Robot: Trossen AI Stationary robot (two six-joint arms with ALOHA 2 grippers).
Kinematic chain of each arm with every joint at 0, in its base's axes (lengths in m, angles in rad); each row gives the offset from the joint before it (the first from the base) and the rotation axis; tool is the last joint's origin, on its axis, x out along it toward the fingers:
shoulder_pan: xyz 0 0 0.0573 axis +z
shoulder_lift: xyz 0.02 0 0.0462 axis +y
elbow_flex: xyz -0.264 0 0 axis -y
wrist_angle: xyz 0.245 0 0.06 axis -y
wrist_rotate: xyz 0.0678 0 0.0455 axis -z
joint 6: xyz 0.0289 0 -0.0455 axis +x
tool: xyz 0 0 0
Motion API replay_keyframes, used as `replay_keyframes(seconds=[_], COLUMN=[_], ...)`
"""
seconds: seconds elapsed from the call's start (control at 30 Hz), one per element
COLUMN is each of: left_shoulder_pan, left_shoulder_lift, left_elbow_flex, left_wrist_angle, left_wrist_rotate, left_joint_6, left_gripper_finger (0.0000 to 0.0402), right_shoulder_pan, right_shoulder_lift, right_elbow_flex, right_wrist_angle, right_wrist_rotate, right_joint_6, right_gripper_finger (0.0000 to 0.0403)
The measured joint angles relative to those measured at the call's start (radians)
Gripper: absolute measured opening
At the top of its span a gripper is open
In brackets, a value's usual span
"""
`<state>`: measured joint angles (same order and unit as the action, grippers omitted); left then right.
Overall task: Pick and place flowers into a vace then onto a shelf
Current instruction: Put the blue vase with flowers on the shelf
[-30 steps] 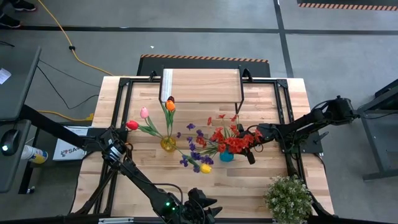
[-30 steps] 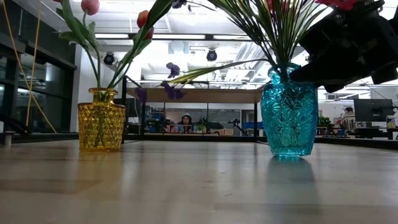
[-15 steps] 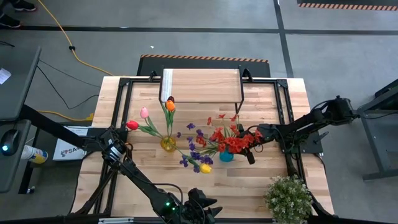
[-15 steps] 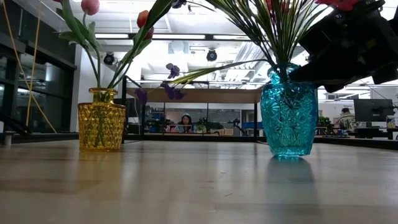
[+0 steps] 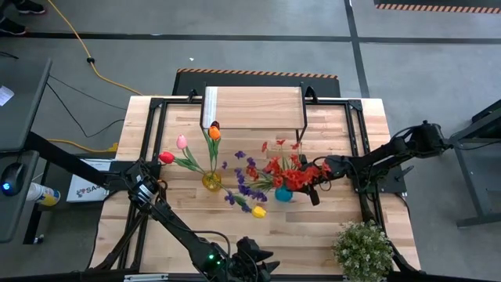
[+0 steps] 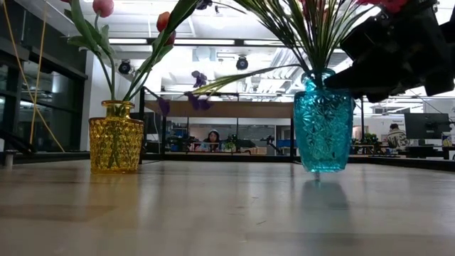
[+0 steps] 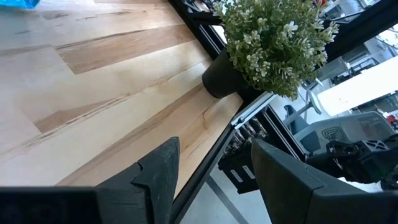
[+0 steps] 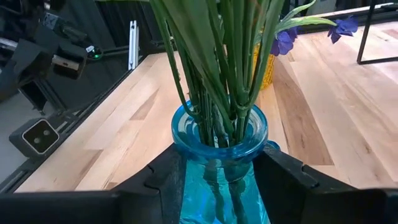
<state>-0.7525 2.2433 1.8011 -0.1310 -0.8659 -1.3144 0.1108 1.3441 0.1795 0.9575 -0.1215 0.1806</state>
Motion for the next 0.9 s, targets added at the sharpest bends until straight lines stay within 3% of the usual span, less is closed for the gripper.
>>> replay_keyframes(seconds=[0.33,0.6,0.9], left_shoulder_pan=[0.0,0.0,0.0], left_shoulder_lift=[0.0,0.0,0.0], left_elbow_flex=[0.0,0.0,0.0], left_wrist_angle=[-0.028,-0.063,-0.063], left_wrist_rotate=[0.064,0.12,0.12], left_joint_6=[-0.065,-0.113,-0.113], left_gripper_finger=[0.0232,0.0232,0.0232], right_shoulder_pan=[0.0,-0.04,-0.169], right_shoulder_lift=[-0.004,-0.082,-0.24], right_elbow_flex=[0.001,0.001,0.037], right_wrist_angle=[0.057,0.054,-0.125], right_wrist_rotate=[0.0,-0.018,-0.114], right_joint_6=[0.002,0.001,-0.008], right_gripper_finger=[0.016,0.0156,0.0157])
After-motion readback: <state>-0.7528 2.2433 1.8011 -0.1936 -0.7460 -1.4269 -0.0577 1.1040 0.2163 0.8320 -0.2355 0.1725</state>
